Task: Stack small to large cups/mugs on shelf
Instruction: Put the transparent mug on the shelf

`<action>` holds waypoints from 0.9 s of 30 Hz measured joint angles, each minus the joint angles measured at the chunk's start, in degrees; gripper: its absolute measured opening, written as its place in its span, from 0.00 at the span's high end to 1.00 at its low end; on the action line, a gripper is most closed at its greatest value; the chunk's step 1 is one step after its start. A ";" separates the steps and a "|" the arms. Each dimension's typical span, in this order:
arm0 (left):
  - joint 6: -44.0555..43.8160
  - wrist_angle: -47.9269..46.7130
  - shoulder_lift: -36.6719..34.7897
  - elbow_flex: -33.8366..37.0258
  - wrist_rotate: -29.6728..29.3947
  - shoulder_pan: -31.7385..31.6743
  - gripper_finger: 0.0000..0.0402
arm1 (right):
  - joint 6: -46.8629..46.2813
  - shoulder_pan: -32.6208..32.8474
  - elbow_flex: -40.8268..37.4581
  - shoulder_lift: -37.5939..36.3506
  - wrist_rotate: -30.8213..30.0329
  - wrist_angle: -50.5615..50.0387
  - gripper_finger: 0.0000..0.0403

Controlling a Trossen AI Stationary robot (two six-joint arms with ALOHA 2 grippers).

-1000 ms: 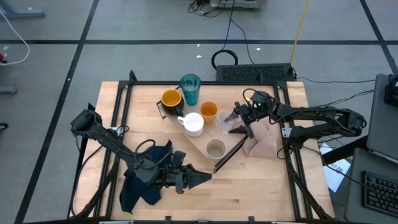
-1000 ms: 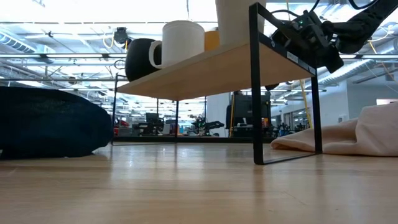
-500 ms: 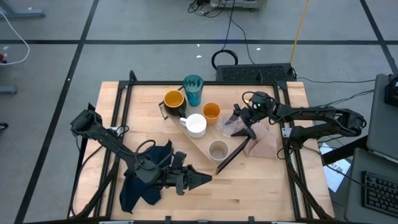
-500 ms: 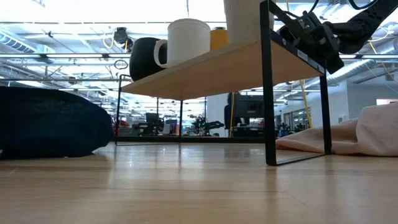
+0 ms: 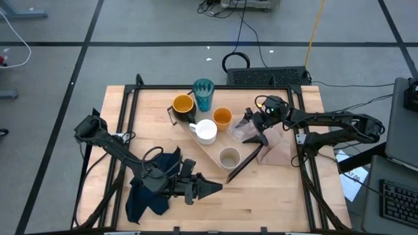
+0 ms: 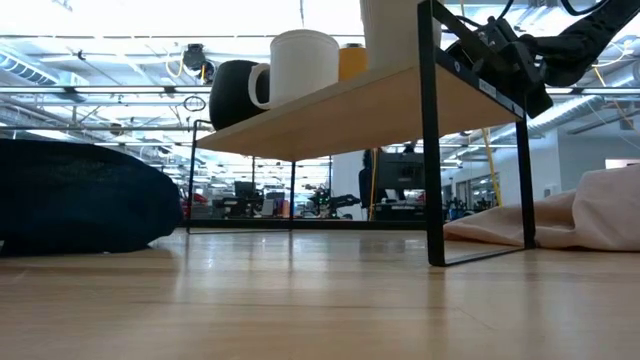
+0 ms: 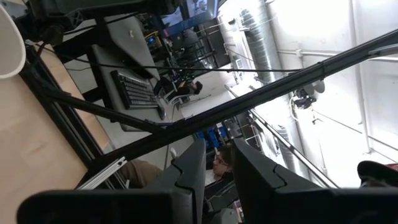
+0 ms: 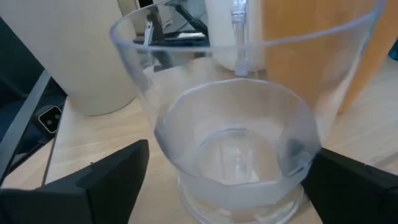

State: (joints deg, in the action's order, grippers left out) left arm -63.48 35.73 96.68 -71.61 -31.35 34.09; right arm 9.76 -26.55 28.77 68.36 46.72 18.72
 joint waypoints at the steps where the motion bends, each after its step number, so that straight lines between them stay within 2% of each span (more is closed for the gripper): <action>1: 0.00 0.00 0.00 0.00 0.00 0.00 0.81 | -0.04 0.00 0.00 0.00 -0.04 0.12 0.03; 4: 0.00 0.00 0.00 0.00 0.00 0.00 0.81 | -0.73 0.00 0.00 0.00 0.01 0.19 0.01; 27: 0.02 -1.32 0.00 0.00 0.28 -0.70 0.81 | -1.62 -0.59 -0.04 -4.02 1.56 -1.30 0.03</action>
State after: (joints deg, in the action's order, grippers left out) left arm -63.46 34.41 96.68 -71.61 -31.07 33.39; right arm 8.14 -27.13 28.73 64.34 48.28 17.43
